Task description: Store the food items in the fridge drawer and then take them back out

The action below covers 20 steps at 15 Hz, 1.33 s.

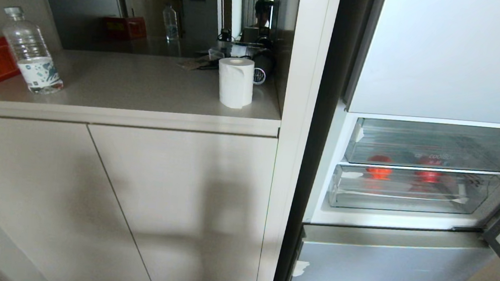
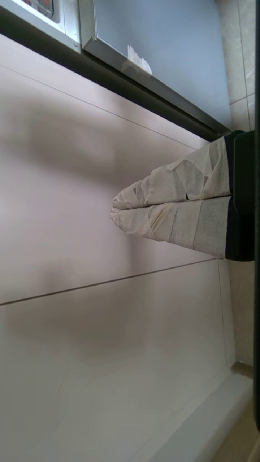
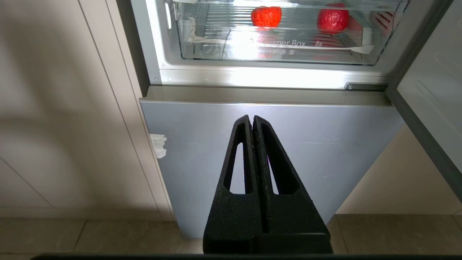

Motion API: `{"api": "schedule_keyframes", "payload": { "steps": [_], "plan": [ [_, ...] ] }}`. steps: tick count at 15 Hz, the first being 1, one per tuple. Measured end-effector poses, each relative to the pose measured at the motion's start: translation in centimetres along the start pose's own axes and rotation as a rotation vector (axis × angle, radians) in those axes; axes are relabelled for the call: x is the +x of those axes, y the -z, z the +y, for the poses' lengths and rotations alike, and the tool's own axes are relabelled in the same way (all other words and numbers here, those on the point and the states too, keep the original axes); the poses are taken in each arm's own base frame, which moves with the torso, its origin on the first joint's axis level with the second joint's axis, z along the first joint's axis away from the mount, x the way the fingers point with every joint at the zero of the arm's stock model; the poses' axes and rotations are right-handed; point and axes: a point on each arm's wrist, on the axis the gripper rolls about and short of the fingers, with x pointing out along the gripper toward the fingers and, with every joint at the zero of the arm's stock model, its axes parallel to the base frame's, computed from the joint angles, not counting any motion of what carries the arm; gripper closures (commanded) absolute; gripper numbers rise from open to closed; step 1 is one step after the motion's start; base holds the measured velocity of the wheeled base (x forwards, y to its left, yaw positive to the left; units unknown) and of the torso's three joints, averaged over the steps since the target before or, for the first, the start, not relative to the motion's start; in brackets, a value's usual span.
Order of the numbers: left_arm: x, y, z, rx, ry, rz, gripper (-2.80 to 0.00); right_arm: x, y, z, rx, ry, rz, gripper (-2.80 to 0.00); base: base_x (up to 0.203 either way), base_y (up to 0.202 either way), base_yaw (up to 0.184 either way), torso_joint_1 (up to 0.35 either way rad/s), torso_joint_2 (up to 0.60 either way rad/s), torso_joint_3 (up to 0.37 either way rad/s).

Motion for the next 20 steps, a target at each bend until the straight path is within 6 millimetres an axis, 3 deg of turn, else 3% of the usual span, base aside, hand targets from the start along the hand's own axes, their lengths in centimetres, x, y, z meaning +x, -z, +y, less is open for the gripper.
{"api": "schedule_keyframes", "payload": {
  "steps": [5, 9, 11, 15, 16, 20],
  "plan": [
    [0.0, 0.0, 0.0, 0.000, 0.000, 0.000, 0.00, -0.2, -0.5, 0.0, 0.008, 0.004, -0.007, 0.00, 0.000, 0.000, 0.000, 0.000, 0.00, 0.000],
    [0.0, 0.0, 0.0, 0.000, 0.001, 0.000, 0.00, -0.3, -4.7, -0.1, 0.021, -0.013, 0.010, 0.00, 0.000, 0.000, 0.000, 0.000, 0.00, 0.000],
    [0.0, 0.0, 0.0, 0.000, 0.000, 0.000, 0.00, 1.3, -6.3, 0.0, 0.031, -0.050, 0.083, 0.00, 0.000, 0.000, 0.000, 0.000, 0.00, 0.000],
    [0.0, 0.0, 0.0, 0.000, 0.000, 0.000, 0.00, 6.7, -8.5, 0.1, 0.079, -0.139, 0.214, 0.00, 0.000, 0.000, 0.000, 0.000, 0.00, 0.000],
    [0.0, 0.0, 0.0, 0.000, 0.000, 0.000, 0.00, 8.3, -8.6, 0.2, 0.091, -0.152, 0.253, -2.80, 0.000, 0.000, 0.000, 0.000, 0.00, 0.000],
    [0.0, 0.0, 0.0, 0.000, 0.000, 0.000, 0.00, 14.7, -8.0, 0.5, 0.113, -0.189, 0.356, -2.80, 0.000, 0.000, 0.000, 0.000, 0.00, 0.000]
  ]
}}
